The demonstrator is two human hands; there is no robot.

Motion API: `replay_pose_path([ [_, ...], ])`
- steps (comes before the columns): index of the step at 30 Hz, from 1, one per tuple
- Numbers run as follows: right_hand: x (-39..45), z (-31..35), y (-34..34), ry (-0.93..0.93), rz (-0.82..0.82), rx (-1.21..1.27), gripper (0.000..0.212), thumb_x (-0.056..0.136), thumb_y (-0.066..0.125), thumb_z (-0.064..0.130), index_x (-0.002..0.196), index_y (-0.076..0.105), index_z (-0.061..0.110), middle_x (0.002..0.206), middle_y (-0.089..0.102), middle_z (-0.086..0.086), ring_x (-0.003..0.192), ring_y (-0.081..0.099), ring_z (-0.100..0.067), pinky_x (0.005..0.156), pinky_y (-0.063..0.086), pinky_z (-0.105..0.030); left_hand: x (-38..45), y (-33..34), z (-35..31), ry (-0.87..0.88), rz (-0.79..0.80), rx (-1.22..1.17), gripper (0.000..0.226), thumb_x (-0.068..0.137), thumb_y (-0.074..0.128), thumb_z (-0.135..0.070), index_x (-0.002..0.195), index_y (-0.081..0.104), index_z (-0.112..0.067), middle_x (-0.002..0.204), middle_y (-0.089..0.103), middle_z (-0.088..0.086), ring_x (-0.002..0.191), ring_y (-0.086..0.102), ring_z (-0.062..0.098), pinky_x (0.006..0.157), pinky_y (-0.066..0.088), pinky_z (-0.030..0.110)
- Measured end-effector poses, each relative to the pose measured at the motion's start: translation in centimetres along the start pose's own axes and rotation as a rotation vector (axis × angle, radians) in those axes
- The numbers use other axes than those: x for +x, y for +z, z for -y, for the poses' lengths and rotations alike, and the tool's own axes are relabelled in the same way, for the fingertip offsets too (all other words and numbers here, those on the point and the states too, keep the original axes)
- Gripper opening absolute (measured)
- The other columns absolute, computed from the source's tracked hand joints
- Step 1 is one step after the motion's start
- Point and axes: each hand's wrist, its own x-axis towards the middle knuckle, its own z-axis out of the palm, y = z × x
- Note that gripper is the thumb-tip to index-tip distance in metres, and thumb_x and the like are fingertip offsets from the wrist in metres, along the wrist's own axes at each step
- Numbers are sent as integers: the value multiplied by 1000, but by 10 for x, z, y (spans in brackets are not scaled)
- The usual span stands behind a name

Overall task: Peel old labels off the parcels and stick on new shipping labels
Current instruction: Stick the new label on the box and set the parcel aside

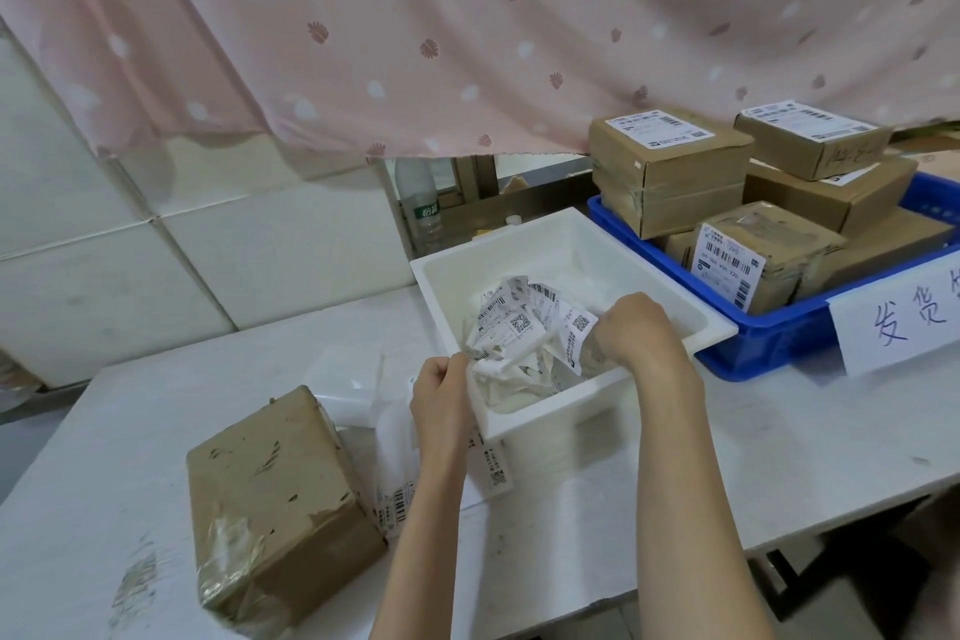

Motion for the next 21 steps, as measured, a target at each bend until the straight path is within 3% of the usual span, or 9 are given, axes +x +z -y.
replay_pose_path([
  [2,-2,-2,1,-22,-36,-61,33,99,44,30,115,62,7,125,48,-7,116,43,-31,80,36,-33,0,0,0,0,5,1,20,92,56,-23,75,49,-14,74,49,0,70,42,19,66,33,33],
  [5,-4,-7,3,-75,-92,83,18,95,52,12,104,68,15,125,52,-7,98,52,-24,76,42,-31,-1,0,-1,-2,4,-5,17,91,56,-23,78,51,-13,75,49,1,71,42,19,64,33,33],
  [9,-10,-12,0,-88,-128,212,25,89,54,0,108,68,10,119,59,-10,89,53,-20,76,42,-28,-3,0,-3,7,-4,-2,25,92,56,-22,71,44,-15,69,43,-3,63,37,16,56,29,30],
  [16,-21,-10,3,-130,-197,257,35,97,54,18,132,53,15,134,45,-8,122,44,-27,90,42,-34,-9,-6,-3,3,9,7,28,98,51,-33,78,49,-15,73,48,-1,66,42,16,60,35,30],
  [19,-29,-4,0,-129,-336,298,48,92,60,8,137,46,18,141,36,-6,125,42,-25,91,41,-32,-7,-14,-7,11,-2,-3,31,101,44,-36,83,54,-14,69,50,-1,58,42,14,55,34,28],
  [21,-38,3,-3,-196,-451,376,55,86,62,-4,133,49,21,139,39,-2,115,48,-17,83,41,-23,-3,-25,-8,24,20,52,26,101,43,-27,83,56,-13,69,52,0,56,43,14,53,33,27],
])
